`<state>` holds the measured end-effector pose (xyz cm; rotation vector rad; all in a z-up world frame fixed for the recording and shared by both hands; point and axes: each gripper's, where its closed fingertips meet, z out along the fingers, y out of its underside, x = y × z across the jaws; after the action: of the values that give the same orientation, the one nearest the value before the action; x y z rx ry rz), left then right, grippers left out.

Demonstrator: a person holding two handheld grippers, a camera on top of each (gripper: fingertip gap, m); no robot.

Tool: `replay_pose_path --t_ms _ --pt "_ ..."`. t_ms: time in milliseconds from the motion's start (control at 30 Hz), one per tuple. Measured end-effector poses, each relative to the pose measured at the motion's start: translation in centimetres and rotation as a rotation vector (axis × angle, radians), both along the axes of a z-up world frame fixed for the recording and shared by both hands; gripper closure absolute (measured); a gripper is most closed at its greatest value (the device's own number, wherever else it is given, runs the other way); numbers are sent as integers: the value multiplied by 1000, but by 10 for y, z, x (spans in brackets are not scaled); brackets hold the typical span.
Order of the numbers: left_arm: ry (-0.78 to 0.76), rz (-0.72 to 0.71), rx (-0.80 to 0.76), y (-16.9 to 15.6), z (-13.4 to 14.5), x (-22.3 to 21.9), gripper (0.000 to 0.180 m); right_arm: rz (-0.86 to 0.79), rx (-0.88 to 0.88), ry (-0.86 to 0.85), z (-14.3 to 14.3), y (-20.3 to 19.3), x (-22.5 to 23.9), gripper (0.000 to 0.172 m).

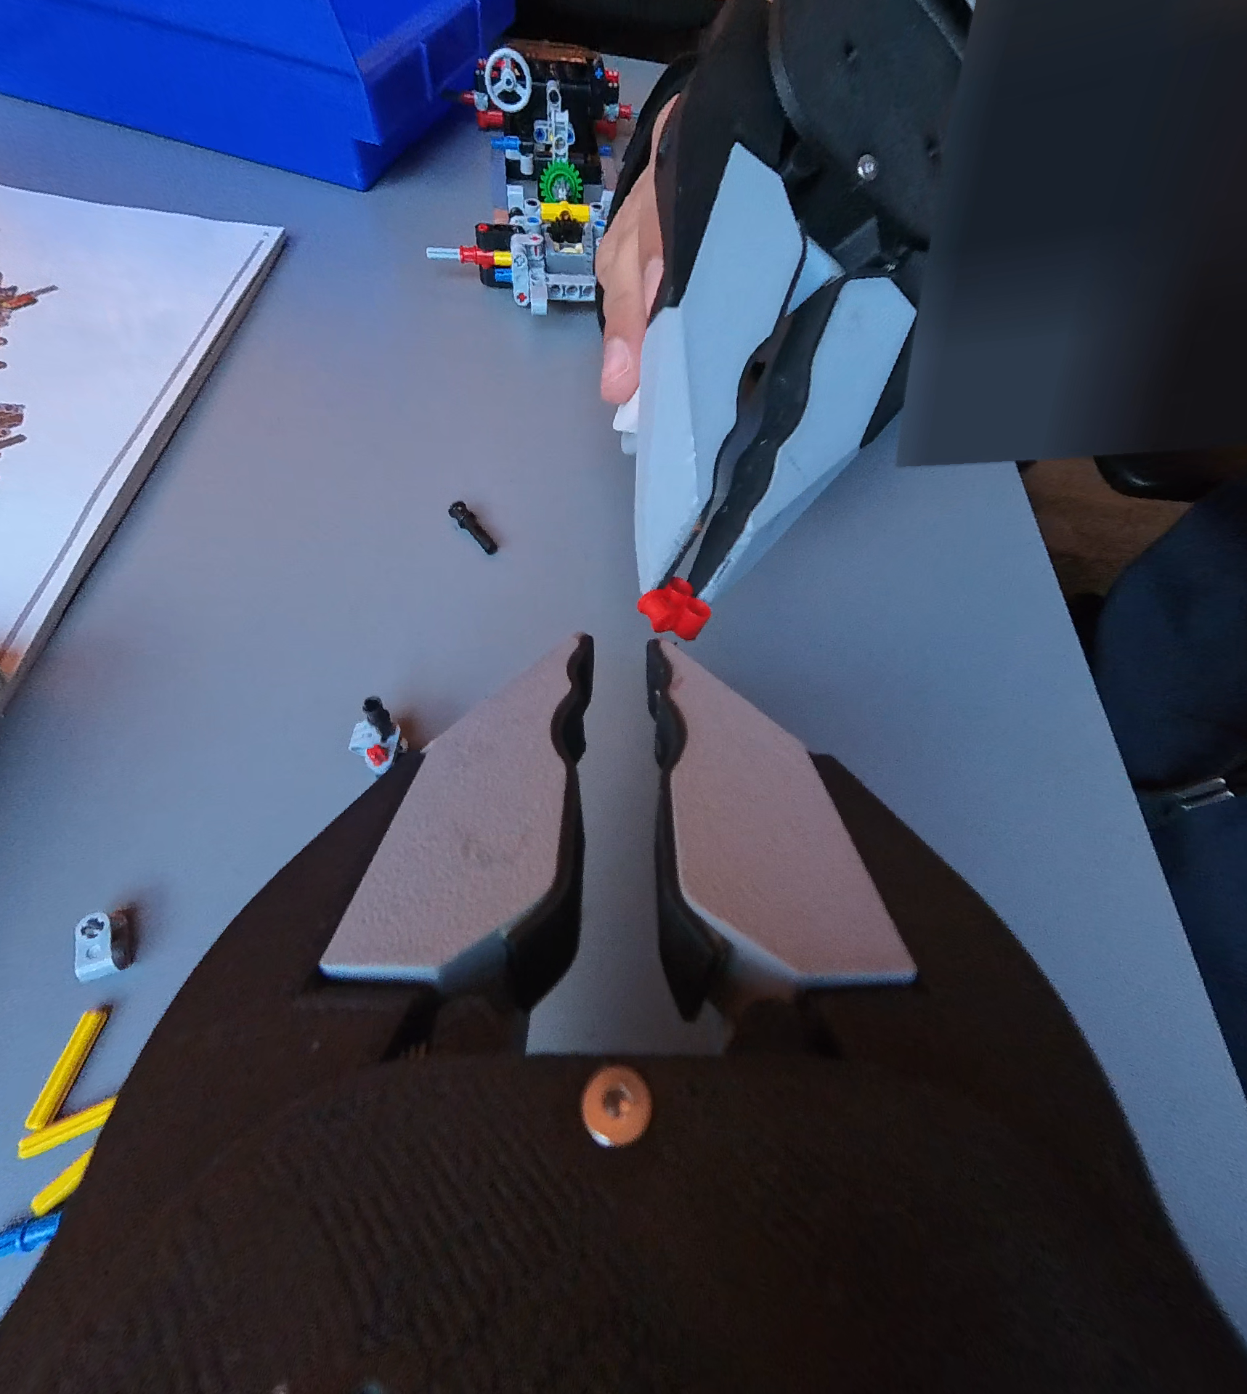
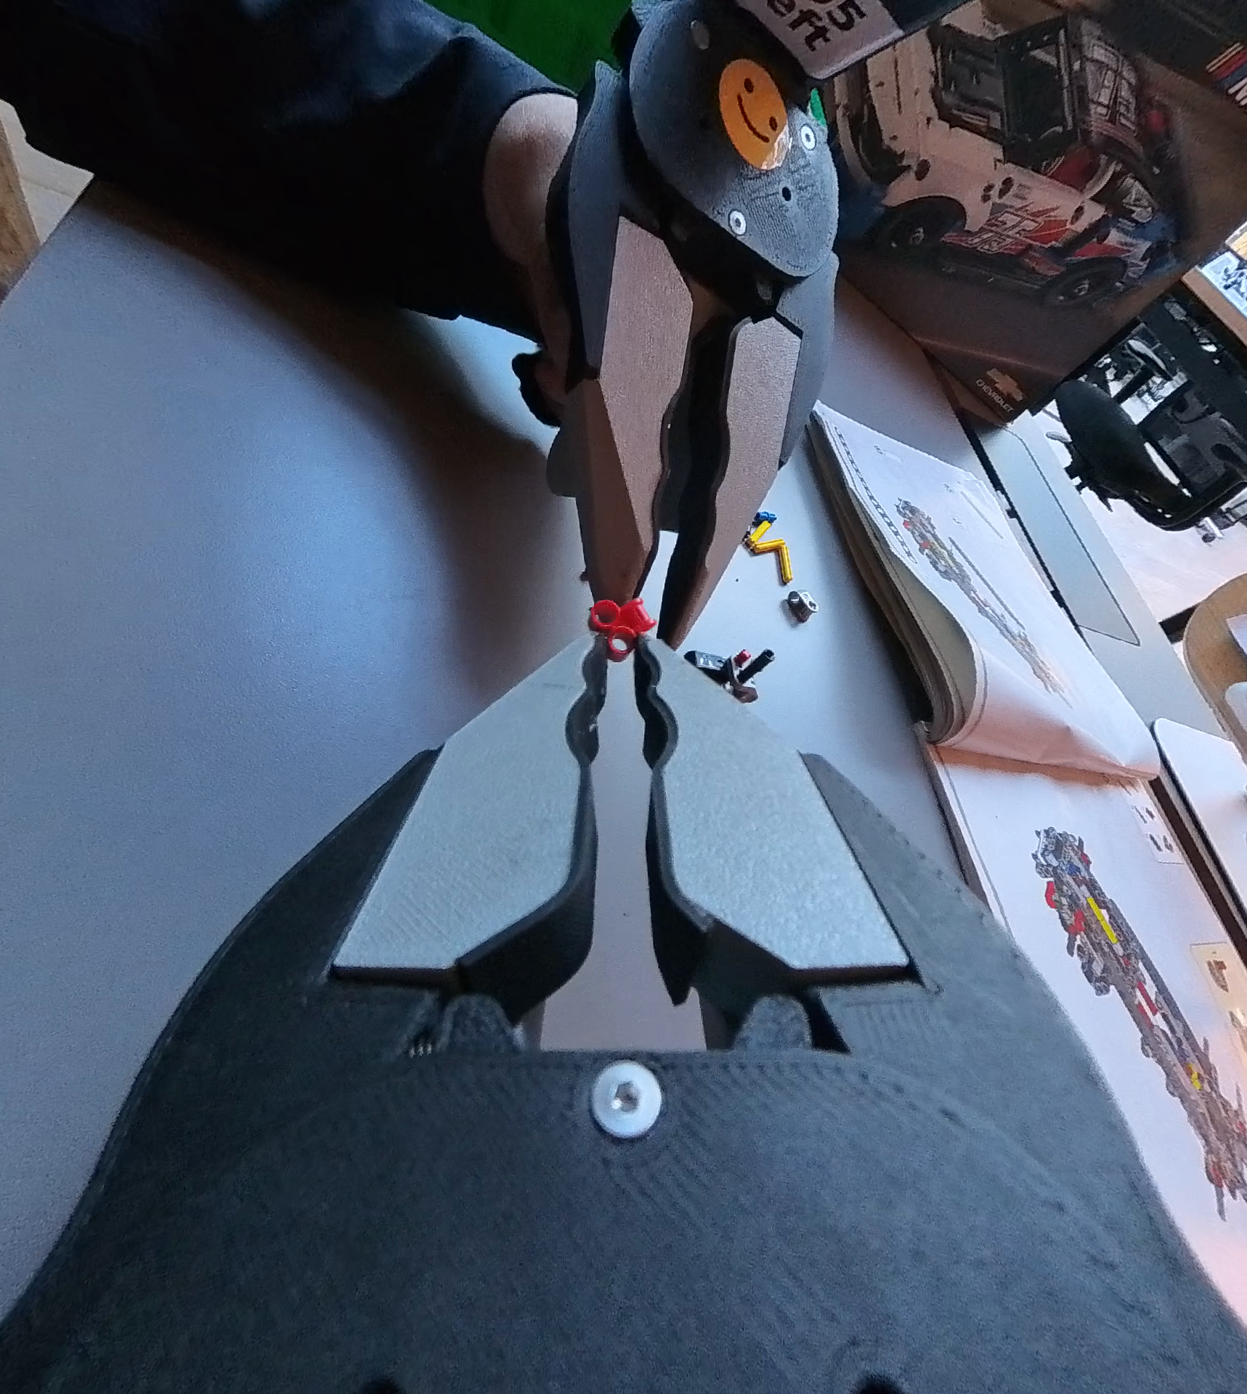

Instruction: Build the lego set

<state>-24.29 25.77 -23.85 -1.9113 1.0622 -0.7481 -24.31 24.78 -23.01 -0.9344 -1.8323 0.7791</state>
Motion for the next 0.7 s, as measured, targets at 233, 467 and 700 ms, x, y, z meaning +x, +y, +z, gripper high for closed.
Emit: replay_pose_path --t_ms 233,467,700 --pt "-70 -2 -19 -1 9 3 168 -7 -24 39 9 3 2 168" --pt "-186 -21 -131 -4 18 2 168 -18 43 67 12 4 2 168" --pt "-376 -64 -282 -8 34 1 166 -21 157 80 12 2 2 168"
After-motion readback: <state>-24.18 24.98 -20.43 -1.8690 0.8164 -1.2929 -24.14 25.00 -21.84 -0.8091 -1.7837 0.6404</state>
